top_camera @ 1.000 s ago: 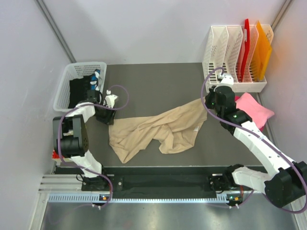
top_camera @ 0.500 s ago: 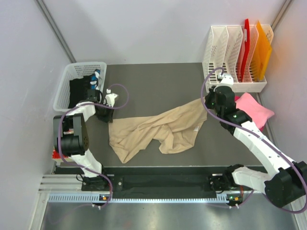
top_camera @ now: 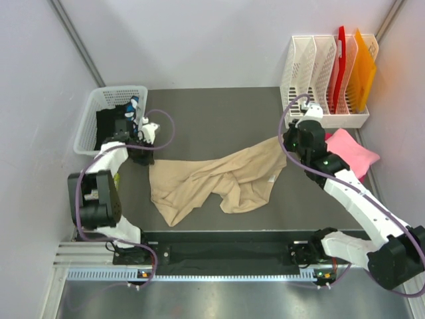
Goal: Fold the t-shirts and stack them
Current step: Flatten the tshirt out
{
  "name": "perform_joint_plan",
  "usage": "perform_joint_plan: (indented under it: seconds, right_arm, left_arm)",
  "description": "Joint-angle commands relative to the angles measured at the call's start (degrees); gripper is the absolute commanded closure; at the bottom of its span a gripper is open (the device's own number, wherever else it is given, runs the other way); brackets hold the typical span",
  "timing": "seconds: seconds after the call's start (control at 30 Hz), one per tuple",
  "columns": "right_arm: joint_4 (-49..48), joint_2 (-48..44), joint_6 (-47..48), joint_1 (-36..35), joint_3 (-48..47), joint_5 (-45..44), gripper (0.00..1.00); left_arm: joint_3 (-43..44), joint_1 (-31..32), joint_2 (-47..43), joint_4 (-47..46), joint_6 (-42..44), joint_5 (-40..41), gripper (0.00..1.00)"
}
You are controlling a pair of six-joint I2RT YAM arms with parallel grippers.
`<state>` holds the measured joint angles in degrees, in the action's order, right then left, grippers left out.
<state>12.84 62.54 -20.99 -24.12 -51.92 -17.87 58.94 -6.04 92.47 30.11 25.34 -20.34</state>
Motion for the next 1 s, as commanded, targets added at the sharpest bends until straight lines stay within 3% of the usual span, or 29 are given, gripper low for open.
perform_joint_plan:
  seconds: [0.0,0.17,0.27,0.47,0.8,0.87,0.9,0.97]
  right_arm:
    - [-1.07,-6.72,0.51,-2.24,-1.25,0.12,1.0]
    - [5.96,-16.2,1.48,-11.98,-5.64,-10.85,1.0]
    - [10.0,-20.6,2.01,-21.3,-7.67,-22.97,1.0]
    - [17.03,-22.21,0.96,-33.0,-9.51,-40.99,1.0]
    - [29.17,-11.93,-3.09,-55.84,-22.15,-76.92,1.0]
    - [25.68,-10.26,-0.38,-63.13,-23.66,-82.3,1.0]
    - [21.22,-10.25,8.6,-65.59,-23.75,-84.85,1.0]
    - [14.16,-10.25,12.71,-68.33,-25.06,-84.96,1.0]
  left_arm:
    - [5.3,-0.64,-16.76,2.4,-3.72,-2.25,1.0]
    - [6.37,-0.72,-36.16,4.34,-7.41,-3.56,1.0]
    - [6.8,-0.55,-44.79,7.76,-8.47,-6.64,1.0]
    - [7.59,-0.64,-57.72,13.38,-9.08,-6.47,1.0]
    - [14.7,-0.55,-67.06,19.37,-8.12,-2.08,1.0]
    - [16.46,-0.46,-67.68,18.76,-8.29,0.11,1.0]
    - [17.52,-0.2,-67.85,18.41,-8.47,1.08,1.0]
    - [20.5,0.15,-66.98,17.53,-8.29,3.54,1.0]
